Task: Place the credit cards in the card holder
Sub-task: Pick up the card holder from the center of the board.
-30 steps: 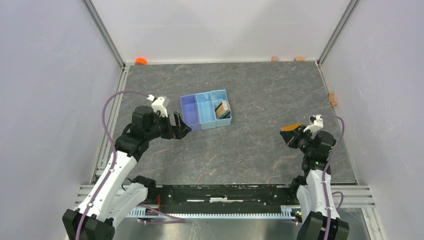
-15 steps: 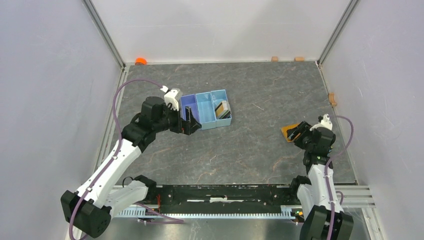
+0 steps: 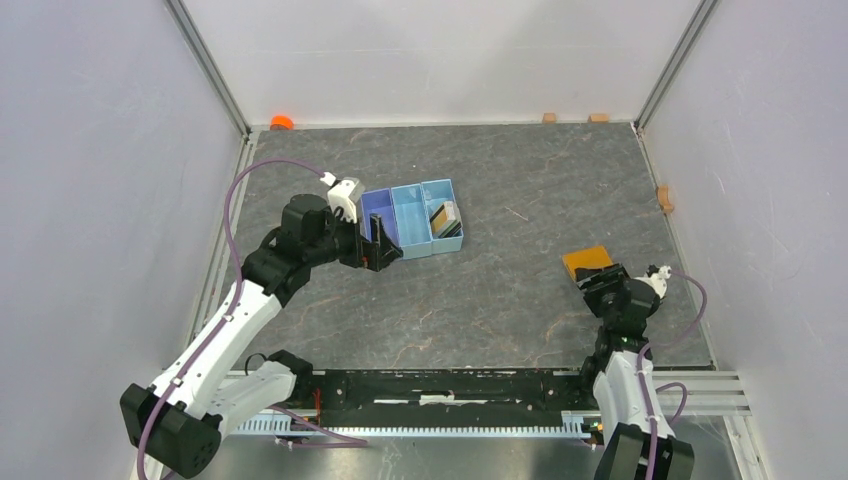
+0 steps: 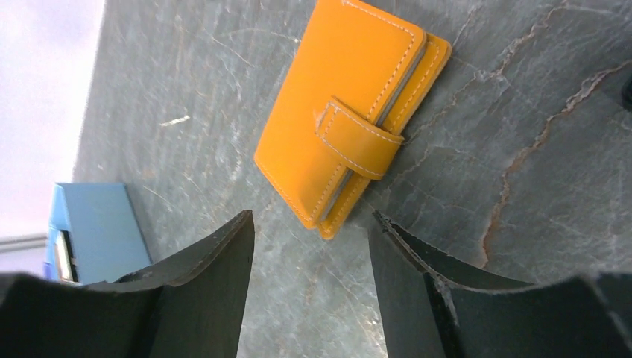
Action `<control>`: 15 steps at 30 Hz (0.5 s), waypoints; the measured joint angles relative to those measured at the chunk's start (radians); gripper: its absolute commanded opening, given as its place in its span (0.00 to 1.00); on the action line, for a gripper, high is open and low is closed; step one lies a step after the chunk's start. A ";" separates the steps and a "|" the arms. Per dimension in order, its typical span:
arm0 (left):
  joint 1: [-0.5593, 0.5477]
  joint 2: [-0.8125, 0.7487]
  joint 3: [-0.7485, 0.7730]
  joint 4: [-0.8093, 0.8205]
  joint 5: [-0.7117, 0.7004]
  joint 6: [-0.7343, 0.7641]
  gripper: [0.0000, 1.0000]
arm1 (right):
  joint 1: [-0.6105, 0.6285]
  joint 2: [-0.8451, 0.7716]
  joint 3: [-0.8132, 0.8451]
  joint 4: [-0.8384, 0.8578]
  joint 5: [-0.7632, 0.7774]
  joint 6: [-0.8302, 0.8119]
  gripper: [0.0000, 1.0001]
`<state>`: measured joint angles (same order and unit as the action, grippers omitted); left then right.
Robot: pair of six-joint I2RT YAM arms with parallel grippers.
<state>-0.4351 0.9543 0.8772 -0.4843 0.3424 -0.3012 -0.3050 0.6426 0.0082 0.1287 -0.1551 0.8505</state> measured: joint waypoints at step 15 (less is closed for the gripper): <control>-0.008 0.000 0.000 0.000 0.000 0.000 1.00 | 0.000 0.189 -0.004 0.229 0.028 0.215 0.58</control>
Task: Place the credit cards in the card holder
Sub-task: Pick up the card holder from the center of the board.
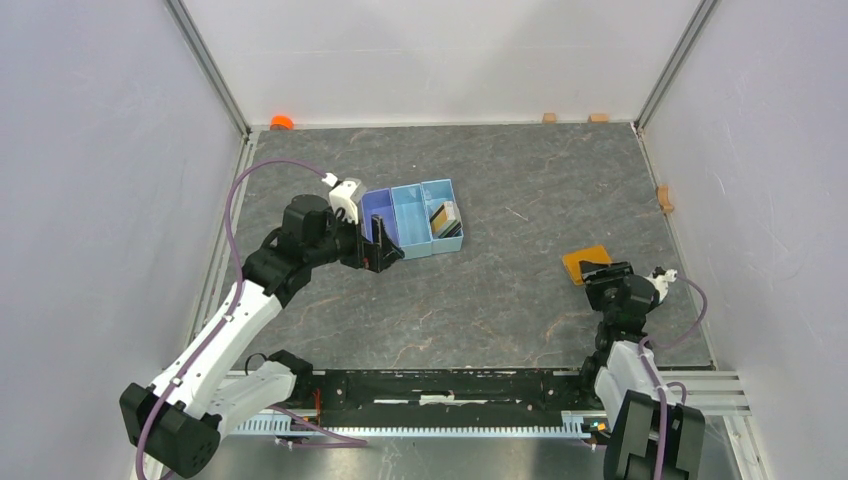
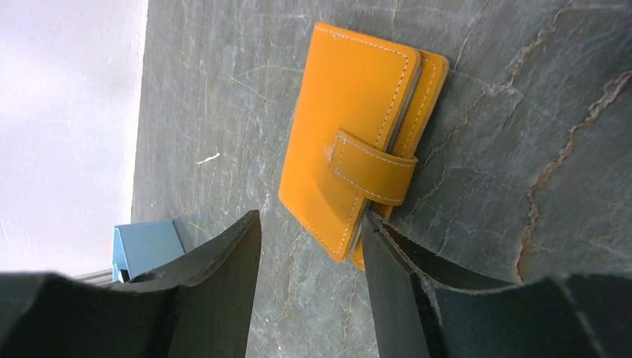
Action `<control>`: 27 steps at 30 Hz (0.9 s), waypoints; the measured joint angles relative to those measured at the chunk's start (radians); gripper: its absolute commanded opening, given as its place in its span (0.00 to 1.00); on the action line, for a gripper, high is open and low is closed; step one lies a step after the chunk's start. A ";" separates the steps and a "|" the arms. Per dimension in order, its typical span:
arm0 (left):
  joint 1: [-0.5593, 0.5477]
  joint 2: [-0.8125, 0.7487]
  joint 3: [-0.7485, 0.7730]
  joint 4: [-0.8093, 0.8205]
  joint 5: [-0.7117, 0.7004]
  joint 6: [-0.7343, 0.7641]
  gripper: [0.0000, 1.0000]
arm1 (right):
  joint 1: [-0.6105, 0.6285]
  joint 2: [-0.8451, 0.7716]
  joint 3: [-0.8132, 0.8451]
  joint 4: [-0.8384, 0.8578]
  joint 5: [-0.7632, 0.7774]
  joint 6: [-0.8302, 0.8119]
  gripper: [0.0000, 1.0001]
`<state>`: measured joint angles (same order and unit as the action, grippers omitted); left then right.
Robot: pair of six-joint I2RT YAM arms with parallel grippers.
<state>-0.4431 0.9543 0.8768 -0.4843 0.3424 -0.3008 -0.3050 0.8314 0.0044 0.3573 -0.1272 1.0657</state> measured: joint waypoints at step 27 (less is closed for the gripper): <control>-0.035 0.000 0.000 0.000 0.000 0.000 1.00 | 0.000 -0.047 0.003 -0.105 0.102 0.001 0.58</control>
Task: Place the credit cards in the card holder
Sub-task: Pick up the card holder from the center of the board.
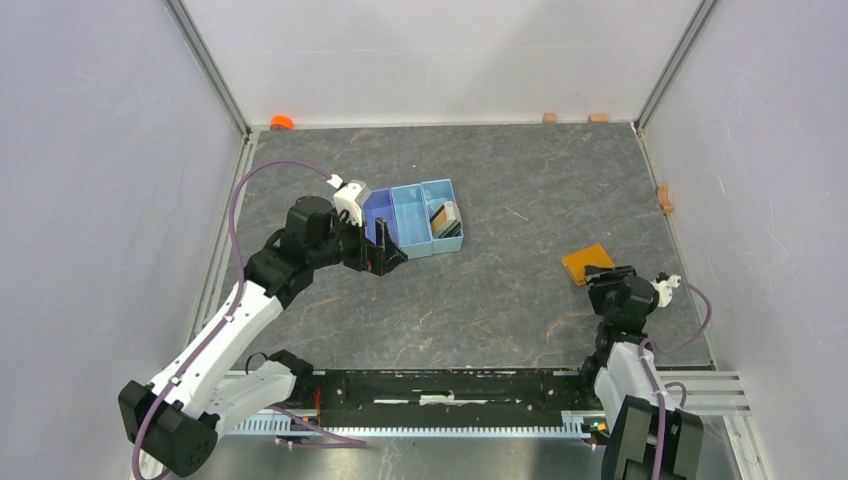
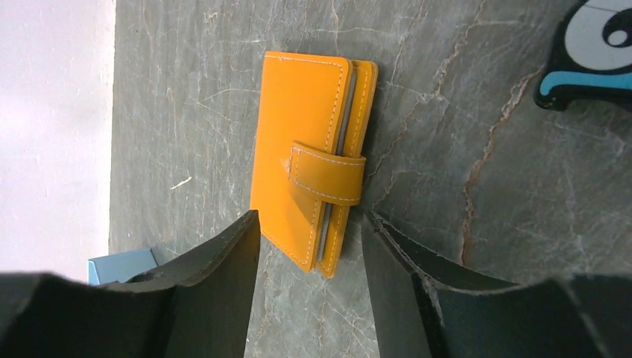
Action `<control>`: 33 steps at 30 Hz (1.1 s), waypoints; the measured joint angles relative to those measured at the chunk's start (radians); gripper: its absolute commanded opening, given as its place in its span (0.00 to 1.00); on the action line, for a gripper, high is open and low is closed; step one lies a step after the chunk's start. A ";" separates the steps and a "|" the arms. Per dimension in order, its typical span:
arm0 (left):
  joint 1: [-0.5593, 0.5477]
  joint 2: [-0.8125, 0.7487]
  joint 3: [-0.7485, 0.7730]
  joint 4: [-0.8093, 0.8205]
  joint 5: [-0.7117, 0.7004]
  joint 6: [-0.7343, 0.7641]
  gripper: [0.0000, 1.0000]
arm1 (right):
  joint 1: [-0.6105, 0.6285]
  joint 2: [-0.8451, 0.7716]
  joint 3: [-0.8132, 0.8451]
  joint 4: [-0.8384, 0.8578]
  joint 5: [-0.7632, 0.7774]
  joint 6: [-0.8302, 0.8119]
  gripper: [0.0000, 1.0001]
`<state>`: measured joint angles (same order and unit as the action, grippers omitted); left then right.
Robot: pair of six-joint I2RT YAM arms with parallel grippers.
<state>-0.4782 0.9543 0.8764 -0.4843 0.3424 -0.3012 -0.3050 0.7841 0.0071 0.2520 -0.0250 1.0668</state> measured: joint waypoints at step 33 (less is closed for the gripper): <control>-0.035 0.020 -0.016 0.000 -0.002 0.000 1.00 | 0.012 0.413 0.006 0.430 -0.108 -0.123 0.00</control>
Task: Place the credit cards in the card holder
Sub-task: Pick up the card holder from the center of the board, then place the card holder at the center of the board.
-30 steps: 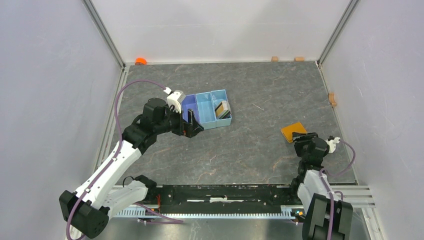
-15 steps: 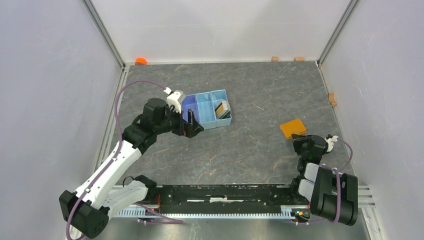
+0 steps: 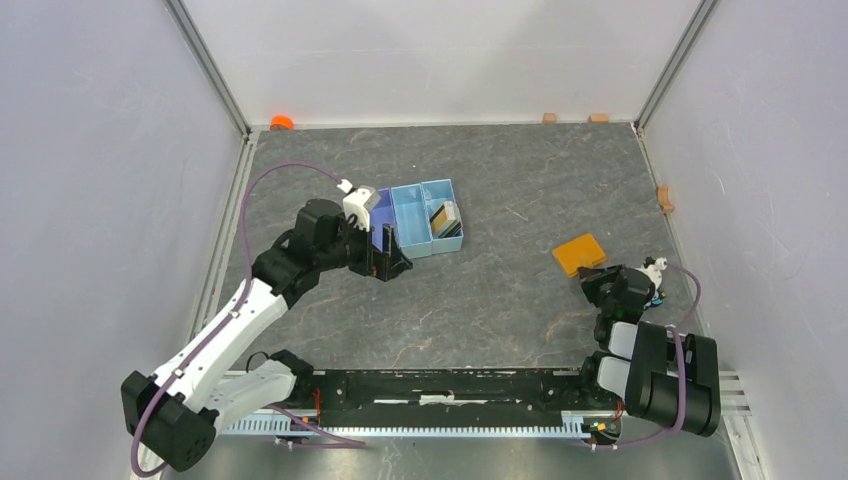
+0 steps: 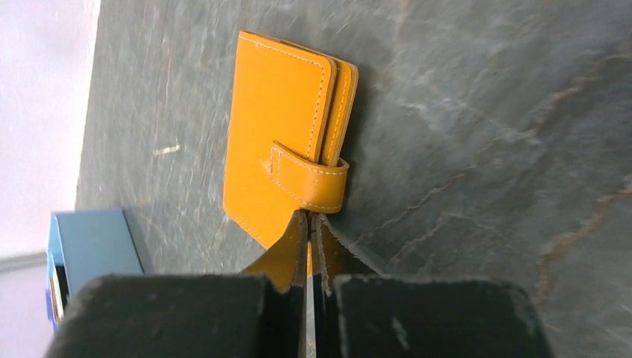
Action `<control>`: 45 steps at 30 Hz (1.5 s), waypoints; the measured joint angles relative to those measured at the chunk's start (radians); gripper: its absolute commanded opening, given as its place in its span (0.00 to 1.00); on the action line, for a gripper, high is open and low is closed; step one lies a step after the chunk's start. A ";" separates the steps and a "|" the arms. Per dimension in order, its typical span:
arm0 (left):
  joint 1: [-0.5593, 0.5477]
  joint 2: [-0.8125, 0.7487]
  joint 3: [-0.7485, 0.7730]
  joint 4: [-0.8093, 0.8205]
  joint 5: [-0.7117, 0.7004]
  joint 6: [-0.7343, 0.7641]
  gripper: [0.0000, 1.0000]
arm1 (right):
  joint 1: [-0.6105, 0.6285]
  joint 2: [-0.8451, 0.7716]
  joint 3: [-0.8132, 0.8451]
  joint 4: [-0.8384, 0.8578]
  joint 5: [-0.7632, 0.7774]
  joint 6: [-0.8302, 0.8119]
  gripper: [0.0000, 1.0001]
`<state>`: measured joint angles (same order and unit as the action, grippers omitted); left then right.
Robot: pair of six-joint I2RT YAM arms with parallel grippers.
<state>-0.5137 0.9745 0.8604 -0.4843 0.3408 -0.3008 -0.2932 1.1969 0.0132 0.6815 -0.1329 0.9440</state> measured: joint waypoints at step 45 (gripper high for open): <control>0.011 0.089 -0.047 0.232 0.190 -0.159 1.00 | 1.106 -0.344 0.350 -0.484 0.056 -0.850 0.00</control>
<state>-0.5022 1.0630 0.8131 -0.2527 0.5312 -0.4595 0.8131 0.8524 0.3630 0.1978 -0.0772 0.0937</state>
